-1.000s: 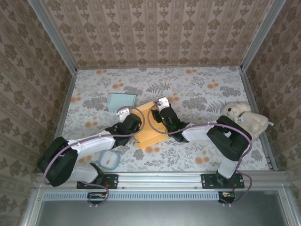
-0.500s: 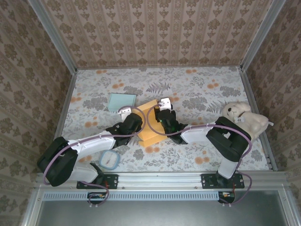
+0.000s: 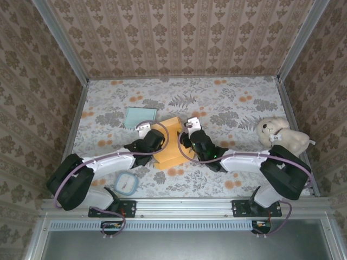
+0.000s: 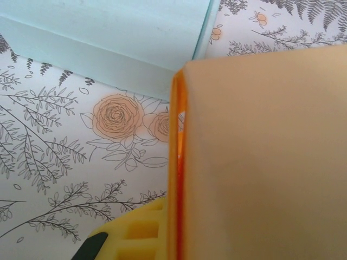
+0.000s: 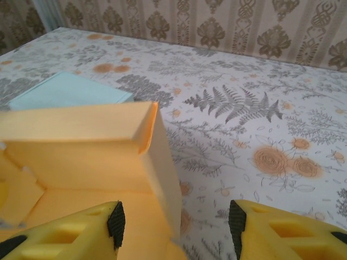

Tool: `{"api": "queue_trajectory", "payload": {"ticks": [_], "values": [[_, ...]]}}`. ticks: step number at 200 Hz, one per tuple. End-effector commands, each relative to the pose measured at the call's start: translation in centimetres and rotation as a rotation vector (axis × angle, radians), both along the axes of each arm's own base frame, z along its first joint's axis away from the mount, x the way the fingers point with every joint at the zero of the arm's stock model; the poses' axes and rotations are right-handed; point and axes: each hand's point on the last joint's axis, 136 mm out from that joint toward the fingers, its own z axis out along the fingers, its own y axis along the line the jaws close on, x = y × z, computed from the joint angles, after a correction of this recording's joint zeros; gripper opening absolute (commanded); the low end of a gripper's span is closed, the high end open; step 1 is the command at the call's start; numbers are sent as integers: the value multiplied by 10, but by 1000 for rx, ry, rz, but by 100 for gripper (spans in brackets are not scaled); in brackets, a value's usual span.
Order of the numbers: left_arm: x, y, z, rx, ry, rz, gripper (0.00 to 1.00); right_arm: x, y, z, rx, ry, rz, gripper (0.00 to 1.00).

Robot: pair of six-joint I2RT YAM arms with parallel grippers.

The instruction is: Fold the paper box

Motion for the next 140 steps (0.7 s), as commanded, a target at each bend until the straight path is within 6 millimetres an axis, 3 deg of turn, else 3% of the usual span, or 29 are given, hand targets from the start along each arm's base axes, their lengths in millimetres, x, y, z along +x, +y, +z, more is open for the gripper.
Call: {"api": "queue_trajectory", "payload": {"ticks": [1, 41, 80, 140], "values": [[8, 5, 10, 56, -21, -4, 0, -22, -12, -10, -12, 67, 25, 57], [13, -27, 21, 99, -93, -265, 0, -48, -61, 23, 24, 60, -60, 57], [-3, -58, 33, 115, -122, -516, 0, -76, -109, 46, 83, 34, -133, 59], [-29, -83, 39, 102, -117, -707, 0, -105, -151, 59, 267, -79, -167, 62]]}}
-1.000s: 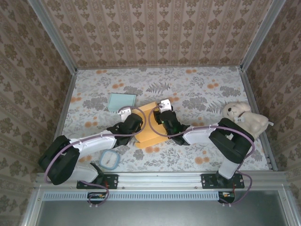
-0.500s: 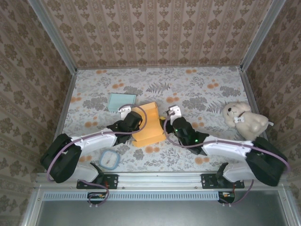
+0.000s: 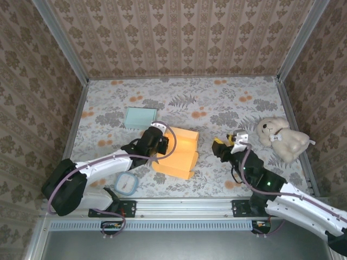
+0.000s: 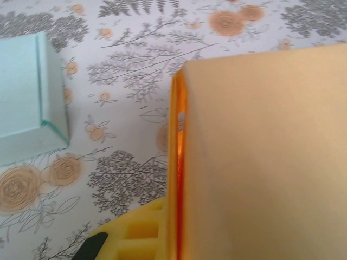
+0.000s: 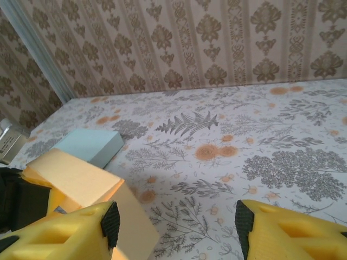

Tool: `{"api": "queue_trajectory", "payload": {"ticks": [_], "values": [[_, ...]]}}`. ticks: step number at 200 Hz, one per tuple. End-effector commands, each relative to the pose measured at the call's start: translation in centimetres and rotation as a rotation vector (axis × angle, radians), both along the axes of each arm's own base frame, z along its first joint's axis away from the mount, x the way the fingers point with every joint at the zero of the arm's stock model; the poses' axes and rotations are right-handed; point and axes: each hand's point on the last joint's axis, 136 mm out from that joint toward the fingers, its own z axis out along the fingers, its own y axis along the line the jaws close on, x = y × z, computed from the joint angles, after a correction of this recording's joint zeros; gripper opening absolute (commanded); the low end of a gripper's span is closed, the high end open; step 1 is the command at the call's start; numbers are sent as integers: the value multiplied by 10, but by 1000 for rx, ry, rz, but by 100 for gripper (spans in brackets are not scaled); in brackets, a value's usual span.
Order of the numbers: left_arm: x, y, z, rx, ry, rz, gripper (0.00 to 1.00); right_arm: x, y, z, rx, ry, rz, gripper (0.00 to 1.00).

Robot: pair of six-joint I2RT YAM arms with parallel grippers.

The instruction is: Fold the paper box

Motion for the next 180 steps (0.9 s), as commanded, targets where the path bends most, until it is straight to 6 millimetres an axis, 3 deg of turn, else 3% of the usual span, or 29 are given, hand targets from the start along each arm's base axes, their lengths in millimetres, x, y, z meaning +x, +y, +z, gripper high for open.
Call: {"api": "queue_trajectory", "payload": {"ticks": [1, 33, 86, 132, 180], "values": [[-10, -15, 8, 6, -17, -114, 0, -5, -18, -14, 7, 15, -55, 62], [-17, -27, 0, 44, -32, -181, 0, -5, -15, -20, 16, 18, -42, 63], [-27, -54, -22, 153, -90, -305, 0, 7, 13, -28, -27, 57, 29, 65], [-28, -65, -37, 245, -160, -332, 0, 13, 36, -60, -55, 127, 93, 65], [-25, -64, -35, 233, -205, -308, 0, 17, 52, -88, -98, 197, 135, 65]]}}
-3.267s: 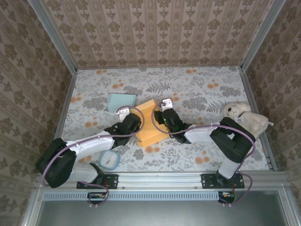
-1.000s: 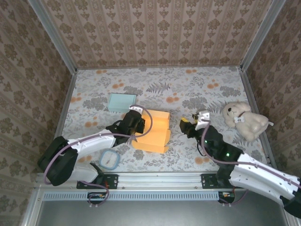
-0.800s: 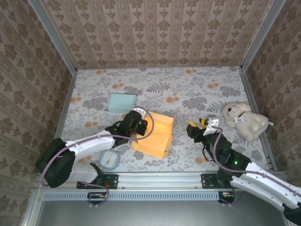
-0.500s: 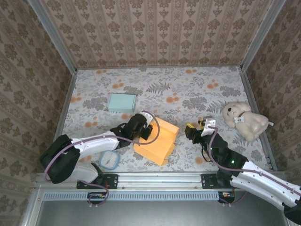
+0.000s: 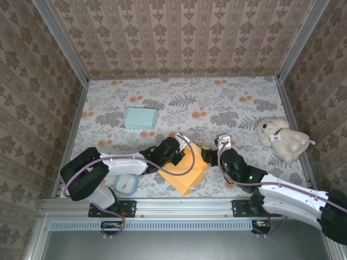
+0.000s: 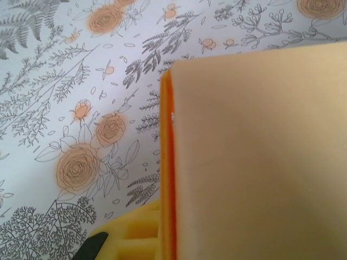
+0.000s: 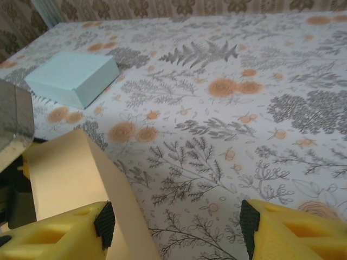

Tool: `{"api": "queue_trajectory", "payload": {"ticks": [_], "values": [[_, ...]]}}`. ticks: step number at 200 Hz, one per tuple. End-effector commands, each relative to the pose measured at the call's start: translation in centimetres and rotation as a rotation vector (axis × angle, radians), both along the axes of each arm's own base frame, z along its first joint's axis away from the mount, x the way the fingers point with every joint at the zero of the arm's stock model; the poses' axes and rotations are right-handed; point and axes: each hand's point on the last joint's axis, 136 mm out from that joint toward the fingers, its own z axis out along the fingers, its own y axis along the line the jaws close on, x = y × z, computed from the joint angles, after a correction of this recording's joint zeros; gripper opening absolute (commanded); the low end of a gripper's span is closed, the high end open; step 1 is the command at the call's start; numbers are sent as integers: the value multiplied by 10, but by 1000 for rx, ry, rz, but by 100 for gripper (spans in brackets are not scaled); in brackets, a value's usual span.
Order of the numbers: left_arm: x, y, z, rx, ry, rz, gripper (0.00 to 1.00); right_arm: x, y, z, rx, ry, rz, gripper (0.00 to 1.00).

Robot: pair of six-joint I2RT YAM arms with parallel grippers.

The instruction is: Fold the paper box

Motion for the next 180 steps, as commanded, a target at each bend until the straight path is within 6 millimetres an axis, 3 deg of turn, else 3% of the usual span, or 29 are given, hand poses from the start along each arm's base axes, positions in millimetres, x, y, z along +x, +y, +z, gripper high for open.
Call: {"api": "queue_trajectory", "payload": {"ticks": [1, 34, 118, 180], "values": [[8, 6, -1, 31, -62, 28, 0, 1, 9, -6, 28, 11, 26, 65], [17, 11, -3, 33, -85, 94, 0, 3, 16, -16, 7, 41, 40, 65], [20, -3, -15, -5, -59, 89, 0, 5, 43, -32, -50, 117, 148, 53], [45, 19, -11, -16, 8, 248, 3, 4, 45, -35, -73, 130, 164, 50]]}}
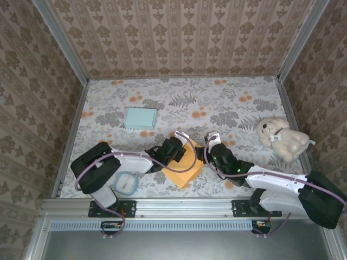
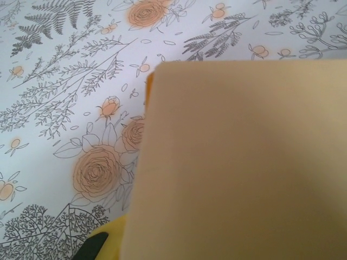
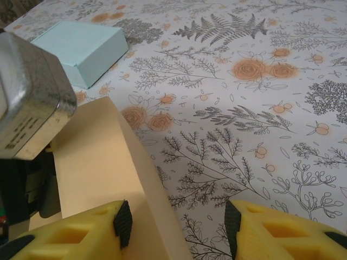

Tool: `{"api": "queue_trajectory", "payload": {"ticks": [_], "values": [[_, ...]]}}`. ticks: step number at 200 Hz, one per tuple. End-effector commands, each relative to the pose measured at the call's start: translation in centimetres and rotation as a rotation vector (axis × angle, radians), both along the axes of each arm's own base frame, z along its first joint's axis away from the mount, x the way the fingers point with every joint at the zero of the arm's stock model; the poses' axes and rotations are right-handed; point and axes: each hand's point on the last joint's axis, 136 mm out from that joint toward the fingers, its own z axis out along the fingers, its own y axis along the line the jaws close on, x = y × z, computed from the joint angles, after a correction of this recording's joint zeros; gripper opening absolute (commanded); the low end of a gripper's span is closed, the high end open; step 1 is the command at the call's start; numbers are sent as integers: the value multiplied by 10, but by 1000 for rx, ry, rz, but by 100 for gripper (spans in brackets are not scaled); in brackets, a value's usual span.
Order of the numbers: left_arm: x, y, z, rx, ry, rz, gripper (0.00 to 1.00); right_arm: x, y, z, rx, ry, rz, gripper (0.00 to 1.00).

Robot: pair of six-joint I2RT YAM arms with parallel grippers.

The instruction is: Fold the paper box

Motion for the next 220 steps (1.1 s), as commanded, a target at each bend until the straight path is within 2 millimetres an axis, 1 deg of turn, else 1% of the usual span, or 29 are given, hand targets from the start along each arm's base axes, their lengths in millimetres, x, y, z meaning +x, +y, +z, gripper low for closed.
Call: {"api": "queue_trajectory", "payload": {"ticks": [1, 18, 35, 49, 73, 85, 98, 117, 144, 169, 191, 220], "values": [[16, 15, 3, 5, 29, 83, 3, -12, 13, -15, -42, 64, 101, 50], [11, 10, 6, -22, 51, 47, 4, -11, 13, -18, -55, 72, 102, 50], [5, 4, 9, -45, 63, 1, 13, -11, 14, -20, -61, 78, 101, 50], [1, 2, 10, -47, 59, -18, 16, -10, 15, -21, -62, 83, 97, 50], [0, 9, 12, -39, 50, -9, 18, -8, 14, -21, -64, 82, 84, 51], [-3, 12, 14, -42, 48, -12, 23, -7, 12, -20, -66, 81, 69, 51], [-6, 15, 17, -45, 43, -18, 32, -5, 9, -20, -71, 78, 52, 51], [-13, 22, 17, -39, 39, -20, 38, -4, 7, -19, -73, 77, 35, 52], [-28, 28, 14, -37, 40, -33, 40, -1, 2, -17, -84, 69, 2, 52], [-40, 34, 22, -33, 14, -19, 40, 2, -2, -16, -105, 60, -23, 53], [-41, 47, 29, -42, 5, 25, 40, 7, -7, -14, -130, 49, -57, 53], [-40, 69, 37, -48, 2, 123, 41, 17, -20, -11, -180, 33, -128, 55]]}}
